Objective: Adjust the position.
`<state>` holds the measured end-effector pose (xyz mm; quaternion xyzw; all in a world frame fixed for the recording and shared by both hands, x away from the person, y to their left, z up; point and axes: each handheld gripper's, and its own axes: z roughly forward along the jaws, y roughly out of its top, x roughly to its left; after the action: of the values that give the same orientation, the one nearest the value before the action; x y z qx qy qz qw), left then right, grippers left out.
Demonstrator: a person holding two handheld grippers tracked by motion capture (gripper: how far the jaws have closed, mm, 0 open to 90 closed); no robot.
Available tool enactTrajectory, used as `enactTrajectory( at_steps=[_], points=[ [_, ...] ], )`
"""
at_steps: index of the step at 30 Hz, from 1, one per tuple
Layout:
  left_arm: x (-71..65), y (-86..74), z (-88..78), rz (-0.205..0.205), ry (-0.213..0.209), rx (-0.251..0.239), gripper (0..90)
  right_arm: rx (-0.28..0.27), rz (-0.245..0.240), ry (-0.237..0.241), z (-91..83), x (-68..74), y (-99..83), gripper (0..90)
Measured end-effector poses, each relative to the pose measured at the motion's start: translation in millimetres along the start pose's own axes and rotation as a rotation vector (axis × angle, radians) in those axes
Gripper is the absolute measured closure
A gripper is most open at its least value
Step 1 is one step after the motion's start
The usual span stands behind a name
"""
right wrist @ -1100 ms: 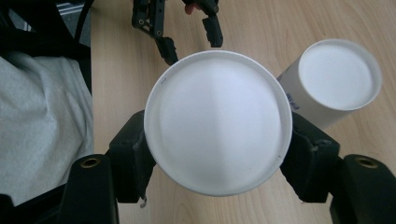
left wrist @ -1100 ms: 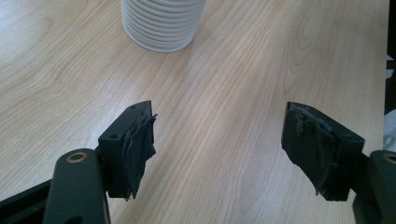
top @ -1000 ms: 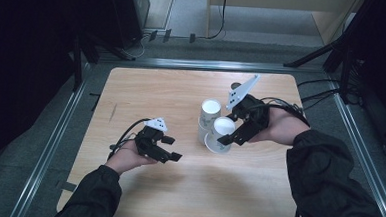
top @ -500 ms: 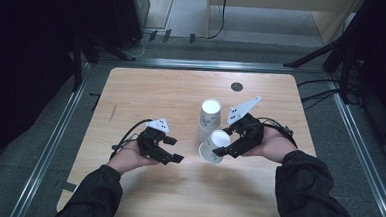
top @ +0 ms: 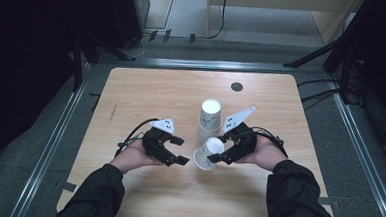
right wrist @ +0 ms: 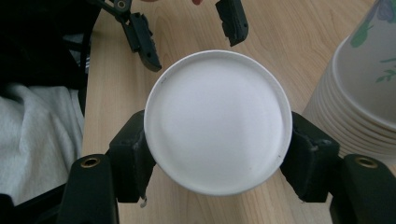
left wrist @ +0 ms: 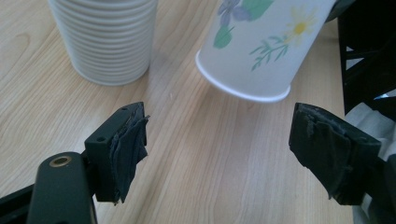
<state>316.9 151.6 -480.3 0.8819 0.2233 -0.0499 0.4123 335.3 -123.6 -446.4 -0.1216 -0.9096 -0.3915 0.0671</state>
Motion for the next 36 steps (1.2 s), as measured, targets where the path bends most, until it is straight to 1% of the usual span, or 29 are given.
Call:
enactTrajectory(
  at_steps=[1, 3, 4, 6, 8, 9, 11, 13, 18, 21, 22, 24, 27, 31, 36],
  points=[
    [-0.2, 0.1, 1.0, -0.007, 0.009, 0.007, 19.3, -0.012, 0.004, 0.004, 0.0, 0.0, -1.0, 34.4],
    [0.5, 0.0, 1.6, -0.018, 0.000, 0.016, 19.4, -0.049, 0.016, 0.004, 0.0, -0.4, -3.4, 34.4],
    [0.3, 0.2, 1.7, -0.016, -0.002, 0.014, 19.5, -0.049, 0.027, 0.005, -0.5, -0.4, -3.9, 34.4],
    [-0.8, 0.9, 1.8, -0.013, -0.004, 0.008, 19.5, -0.060, 0.023, -0.002, -2.7, 0.8, -5.3, 34.5],
    [-2.5, 2.2, 1.9, -0.004, -0.008, 0.006, 19.5, -0.101, 0.047, 0.025, -4.0, 1.2, -7.5, 34.5],
    [-3.3, 3.1, 1.9, 0.003, -0.011, 0.007, 19.4, -0.114, 0.053, 0.028, -3.0, 1.7, -8.6, 34.4],
    [-4.8, 4.3, 1.9, 0.019, -0.017, 0.005, 19.1, -0.103, 0.047, 0.028, 0.5, 1.8, -10.0, 34.4],
    [-6.2, 4.6, 3.0, 0.021, -0.030, 0.003, 19.0, -0.105, 0.045, 0.031, 3.9, 1.0, -10.9, 34.4],
    [-8.2, 5.8, 9.3, 0.039, -0.044, 0.018, 18.5, -0.109, 0.049, 0.049, 8.2, 0.8, -10.8, 34.5],
    [-9.0, 6.6, 14.4, 0.035, -0.061, 0.021, 18.2, -0.114, 0.044, 0.052, 10.6, 1.5, -9.4, 34.4],
    [-8.9, 6.8, 15.9, 0.036, -0.068, 0.020, 18.2, -0.116, 0.048, 0.060, 11.1, 2.0, -8.9, 34.5],
    [-7.9, 7.1, 19.1, 0.023, -0.094, 0.017, 17.9, -0.126, 0.046, 0.068, 11.9, 2.6, -8.1, 34.4],
    [-7.4, 7.6, 21.7, 0.022, -0.106, 0.011, 17.4, -0.126, 0.044, 0.077, 13.2, 3.6, -6.7, 34.5],
    [-11.6, 8.9, 23.4, 0.052, -0.108, 0.005, 17.4, -0.125, 0.046, 0.089, 15.5, 5.0, -5.4, 34.4],
    [-14.3, 9.4, 25.4, 0.071, -0.109, 0.007, 18.7, -0.128, 0.056, 0.113, 18.0, 4.5, -4.0, 34.4]
  ],
)
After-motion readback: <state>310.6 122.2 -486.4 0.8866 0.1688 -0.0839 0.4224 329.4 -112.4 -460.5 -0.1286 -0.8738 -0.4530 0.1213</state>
